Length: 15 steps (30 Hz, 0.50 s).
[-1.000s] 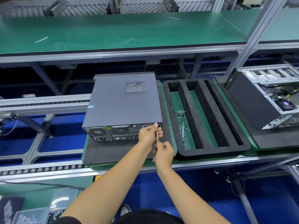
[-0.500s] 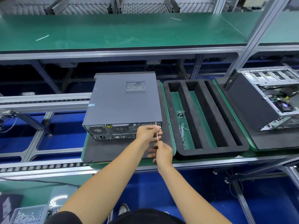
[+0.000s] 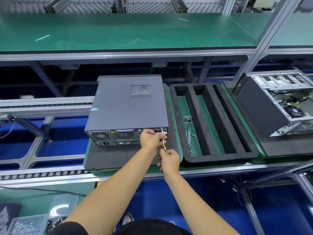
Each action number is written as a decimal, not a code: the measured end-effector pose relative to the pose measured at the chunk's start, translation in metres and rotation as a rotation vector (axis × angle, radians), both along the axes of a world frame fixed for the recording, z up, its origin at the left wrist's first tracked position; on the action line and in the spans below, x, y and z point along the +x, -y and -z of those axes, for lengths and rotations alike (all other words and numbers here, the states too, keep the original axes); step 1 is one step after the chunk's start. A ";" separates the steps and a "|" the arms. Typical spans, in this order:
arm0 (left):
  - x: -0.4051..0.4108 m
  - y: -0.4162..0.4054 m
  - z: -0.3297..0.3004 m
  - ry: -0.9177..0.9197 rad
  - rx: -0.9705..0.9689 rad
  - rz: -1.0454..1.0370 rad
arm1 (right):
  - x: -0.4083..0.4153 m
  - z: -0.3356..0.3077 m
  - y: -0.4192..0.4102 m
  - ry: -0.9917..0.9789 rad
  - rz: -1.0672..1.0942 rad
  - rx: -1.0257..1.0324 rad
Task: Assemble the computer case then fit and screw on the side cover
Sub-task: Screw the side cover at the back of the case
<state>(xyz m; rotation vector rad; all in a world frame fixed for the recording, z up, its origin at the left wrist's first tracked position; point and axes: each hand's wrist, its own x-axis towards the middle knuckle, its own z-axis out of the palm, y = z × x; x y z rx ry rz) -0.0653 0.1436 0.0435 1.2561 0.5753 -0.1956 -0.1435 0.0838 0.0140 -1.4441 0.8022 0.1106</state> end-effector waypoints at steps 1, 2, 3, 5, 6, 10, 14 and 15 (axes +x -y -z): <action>0.000 0.001 0.000 0.000 0.002 -0.017 | 0.000 0.000 -0.001 0.001 0.016 -0.009; -0.001 0.002 0.000 -0.002 0.008 -0.030 | 0.000 0.001 -0.002 0.006 0.035 -0.006; -0.001 0.003 -0.001 -0.002 0.014 -0.038 | 0.000 0.000 -0.002 0.014 0.047 -0.005; -0.003 0.003 0.000 0.002 0.020 -0.024 | 0.001 -0.002 -0.001 0.025 0.044 -0.007; -0.004 0.002 0.001 0.000 0.014 0.003 | 0.001 -0.003 -0.001 0.024 0.036 0.001; -0.003 -0.002 0.000 -0.018 -0.054 0.173 | 0.004 -0.007 -0.003 -0.002 -0.028 0.088; 0.002 -0.007 -0.003 -0.035 -0.066 0.223 | 0.006 -0.006 -0.005 -0.032 0.005 0.166; 0.002 -0.008 -0.004 -0.043 -0.086 0.232 | 0.007 -0.007 -0.004 -0.037 0.025 0.198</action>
